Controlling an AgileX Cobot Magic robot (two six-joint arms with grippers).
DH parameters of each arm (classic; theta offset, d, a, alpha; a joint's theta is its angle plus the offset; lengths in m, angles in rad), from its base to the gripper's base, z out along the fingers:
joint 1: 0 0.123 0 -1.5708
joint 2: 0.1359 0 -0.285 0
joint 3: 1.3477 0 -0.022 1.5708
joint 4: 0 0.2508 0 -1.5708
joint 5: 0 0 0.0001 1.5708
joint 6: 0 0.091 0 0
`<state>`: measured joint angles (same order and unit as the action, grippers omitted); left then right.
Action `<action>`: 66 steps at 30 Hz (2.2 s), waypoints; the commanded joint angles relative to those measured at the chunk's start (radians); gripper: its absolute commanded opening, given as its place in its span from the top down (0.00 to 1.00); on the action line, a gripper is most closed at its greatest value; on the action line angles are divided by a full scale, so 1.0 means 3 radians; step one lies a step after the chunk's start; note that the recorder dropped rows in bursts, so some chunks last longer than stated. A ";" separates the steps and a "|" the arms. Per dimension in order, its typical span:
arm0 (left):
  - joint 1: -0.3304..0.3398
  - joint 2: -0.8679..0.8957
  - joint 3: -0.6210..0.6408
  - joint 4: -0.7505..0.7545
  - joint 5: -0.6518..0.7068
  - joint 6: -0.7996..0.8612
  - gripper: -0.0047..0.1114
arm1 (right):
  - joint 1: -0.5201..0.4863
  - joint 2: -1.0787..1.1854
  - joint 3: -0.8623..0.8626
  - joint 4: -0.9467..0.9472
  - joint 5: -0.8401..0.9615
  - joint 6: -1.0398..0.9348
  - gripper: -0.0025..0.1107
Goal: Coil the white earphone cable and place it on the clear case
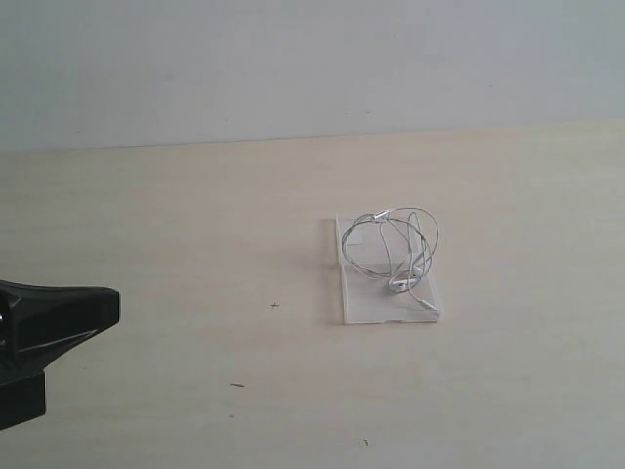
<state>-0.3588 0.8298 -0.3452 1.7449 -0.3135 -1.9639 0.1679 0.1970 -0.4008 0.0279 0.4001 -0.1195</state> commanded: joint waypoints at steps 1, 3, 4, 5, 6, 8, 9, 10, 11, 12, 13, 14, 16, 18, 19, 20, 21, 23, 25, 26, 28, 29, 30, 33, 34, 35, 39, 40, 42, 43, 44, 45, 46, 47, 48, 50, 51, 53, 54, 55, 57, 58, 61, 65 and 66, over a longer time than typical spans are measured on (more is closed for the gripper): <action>-0.0002 0.0011 0.0012 -0.0002 0.0006 0.0009 0.96 | -0.0015 -0.0023 0.0531 -0.0093 -0.0456 -0.0053 0.98; -0.0002 0.0011 0.0012 -0.0002 0.0006 0.0009 0.96 | -0.0015 -0.0023 0.0687 -0.0093 -0.0486 0.0044 0.98; -0.0002 0.0011 0.0012 -0.0002 0.0006 0.0009 0.96 | -0.0015 -0.0023 0.0754 -0.0093 -0.0505 0.0140 0.98; -0.0002 0.0011 0.0012 -0.0002 0.0006 0.0009 0.96 | -0.0015 -0.0039 0.0817 -0.0093 -0.0541 0.0280 0.98; -0.0002 0.0011 0.0012 -0.0002 0.0006 0.0009 0.96 | -0.0015 -0.0066 0.0880 -0.0093 -0.0576 0.0398 0.98; -0.0002 0.0011 0.0012 -0.0002 0.0006 0.0009 0.96 | -0.0015 -0.0158 0.0964 -0.0093 -0.0614 0.0458 0.98; -0.0002 0.0011 0.0012 -0.0002 0.0006 0.0009 0.96 | -0.0015 -0.0227 0.1008 -0.0093 -0.0641 0.0446 0.98; -0.0002 0.0011 0.0012 -0.0002 0.0006 0.0009 0.96 | -0.0015 -0.0312 0.1047 -0.0093 -0.0641 0.0417 0.98; -0.0002 0.0011 0.0012 -0.0002 0.0006 0.0009 0.96 | -0.0015 -0.0386 0.1075 -0.0093 -0.0634 0.0398 0.98; -0.0002 0.0011 0.0012 -0.0002 0.0006 0.0009 0.96 | -0.0015 -0.0478 0.1104 -0.0093 -0.0629 0.0398 0.98; -0.0002 0.0011 0.0012 -0.0002 0.0006 0.0009 0.96 | -0.0015 -0.0562 0.1130 -0.0093 -0.0618 0.0398 0.98; -0.0002 0.0011 0.0012 -0.0002 0.0006 0.0009 0.96 | -0.0015 -0.0635 0.1148 -0.0111 -0.0618 0.0398 0.98; -0.0002 0.0011 0.0012 -0.0002 0.0006 0.0009 0.96 | -0.0015 -0.0657 0.1176 -0.0111 -0.0600 0.0398 0.98; -0.0002 0.0011 0.0012 -0.0002 0.0006 0.0009 0.96 | -0.0028 -0.0657 0.1204 -0.0093 -0.0591 0.0439 0.98; -0.0002 0.0011 0.0012 -0.0002 0.0006 0.0009 0.96 | -0.0044 -0.0657 0.1210 -0.0093 -0.0569 0.0471 0.98; -0.0002 0.0011 0.0012 -0.0002 0.0006 0.0009 0.96 | -0.0060 -0.0657 0.1210 -0.0093 -0.0533 0.0532 0.98; -0.0002 0.0011 0.0012 -0.0002 0.0006 0.0009 0.96 | -0.0086 -0.0657 0.1210 -0.0093 -0.0503 0.0586 0.98; -0.0002 0.0011 0.0012 -0.0002 0.0006 0.0009 0.96 | -0.0157 -0.0657 0.1210 -0.0093 -0.0467 0.0582 0.98; -0.0002 0.0011 0.0012 -0.0002 0.0006 0.0009 0.96 | -0.0210 -0.0657 0.1213 -0.0093 -0.0467 0.0582 0.98; -0.0002 0.0011 0.0012 -0.0002 0.0006 0.0009 0.96 | -0.0210 -0.0657 0.1213 -0.0093 -0.0467 0.0570 0.98; -0.0002 0.0011 0.0012 -0.0002 0.0006 0.0009 0.96 | -0.0210 -0.0657 0.1262 -0.0093 -0.0473 0.0546 0.98; -0.0002 0.0011 0.0012 -0.0002 0.0006 0.0009 0.96 | -0.0210 -0.0657 0.1300 -0.0093 -0.0488 0.0508 0.98; -0.0002 0.0011 0.0012 -0.0002 0.0006 0.0009 0.96 | -0.0210 -0.0657 0.1336 -0.0093 -0.0490 0.0484 0.98; -0.0002 0.0011 0.0012 -0.0002 0.0006 0.0009 0.96 | -0.0210 -0.0657 0.1336 -0.0093 -0.0467 0.0484 0.98; -0.0002 0.0011 0.0012 -0.0002 0.0006 0.0009 0.96 | -0.0210 -0.0657 0.1336 -0.0093 -0.0467 0.0484 0.98; -0.0002 0.0011 0.0012 -0.0002 0.0006 0.0009 0.96 | -0.0210 -0.0657 0.1336 -0.0093 -0.0467 0.0484 0.98; -0.0002 0.0011 0.0012 -0.0002 0.0006 0.0009 0.96 | -0.0210 -0.0657 0.1336 -0.0093 -0.0468 0.0470 0.98; -0.0002 0.0011 0.0012 -0.0002 0.0006 0.0009 0.96 | -0.0210 -0.0657 0.1336 -0.0093 -0.0468 0.0442 0.98; -0.0002 0.0011 0.0012 -0.0002 0.0006 0.0009 0.96 | -0.0210 -0.0657 0.1336 -0.0093 -0.0468 0.0419 0.98; -0.0002 0.0011 0.0012 -0.0002 0.0006 0.0009 0.96 | -0.0210 -0.0657 0.1336 -0.0093 -0.0468 0.0419 0.98; -0.0002 0.0011 0.0012 -0.0002 0.0006 0.0009 0.96 | -0.0210 -0.0657 0.1336 -0.0093 -0.0468 0.0419 0.98; -0.0002 0.0011 0.0012 -0.0002 0.0006 0.0009 0.96 | -0.0210 -0.0657 0.1336 -0.0093 -0.0468 0.0419 0.98; -0.0002 0.0011 0.0012 -0.0002 0.0006 0.0009 0.96 | -0.0210 -0.0657 0.1336 -0.0093 -0.0468 0.0419 0.98; -0.0002 0.0011 0.0012 -0.0002 0.0006 0.0009 0.96 | -0.0210 -0.0657 0.1336 -0.0093 -0.0468 0.0419 0.98; -0.0002 0.0011 0.0012 -0.0002 0.0006 0.0009 0.96 | -0.0210 -0.0657 0.1336 -0.0093 -0.0468 0.0419 0.98; -0.0002 0.0011 0.0012 -0.0002 0.0006 0.0009 0.96 | -0.0210 -0.0657 0.1336 -0.0093 -0.0468 0.0419 0.98; -0.0002 0.0011 0.0012 -0.0002 0.0006 0.0009 0.96 | -0.0210 -0.0657 0.1336 -0.0093 -0.0468 0.0419 0.98; -0.0002 0.0011 0.0012 -0.0002 0.0006 0.0009 0.96 | -0.0210 -0.0657 0.1336 -0.0093 -0.0468 0.0419 0.98; -0.0002 0.0011 0.0012 -0.0002 0.0006 0.0009 0.96 | -0.0210 -0.0657 0.1336 -0.0093 -0.0468 0.0419 0.98; -0.0002 0.0011 0.0012 -0.0002 0.0006 0.0009 0.96 | -0.0210 -0.0657 0.1336 -0.0093 -0.0468 0.0426 0.98; -0.0002 0.0011 0.0012 -0.0002 0.0006 0.0009 0.96 | -0.0210 -0.0657 0.1336 -0.0093 -0.0468 0.0426 0.98; -0.0002 0.0011 0.0012 -0.0002 0.0006 0.0009 0.96 | -0.0210 -0.0657 0.1336 -0.0093 -0.0468 0.0426 0.98; -0.0002 0.0011 0.0012 -0.0002 0.0006 0.0009 0.96 | -0.0210 -0.0657 0.1336 -0.0093 -0.0468 0.0420 0.98; -0.0002 -0.0030 0.0012 -0.0002 0.0087 0.0269 0.96 | -0.0210 -0.0657 0.1336 -0.0093 -0.0468 0.0420 0.98; 0.0027 -0.0172 0.0012 -0.0002 0.0136 0.0382 0.96 | -0.0210 -0.0657 0.1336 -0.0093 -0.0468 0.0420 0.98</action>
<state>-0.3588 0.8249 -0.3452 1.7464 -0.3042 -1.9143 0.1111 0.0066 -0.0047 0.0000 0.2682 0.0136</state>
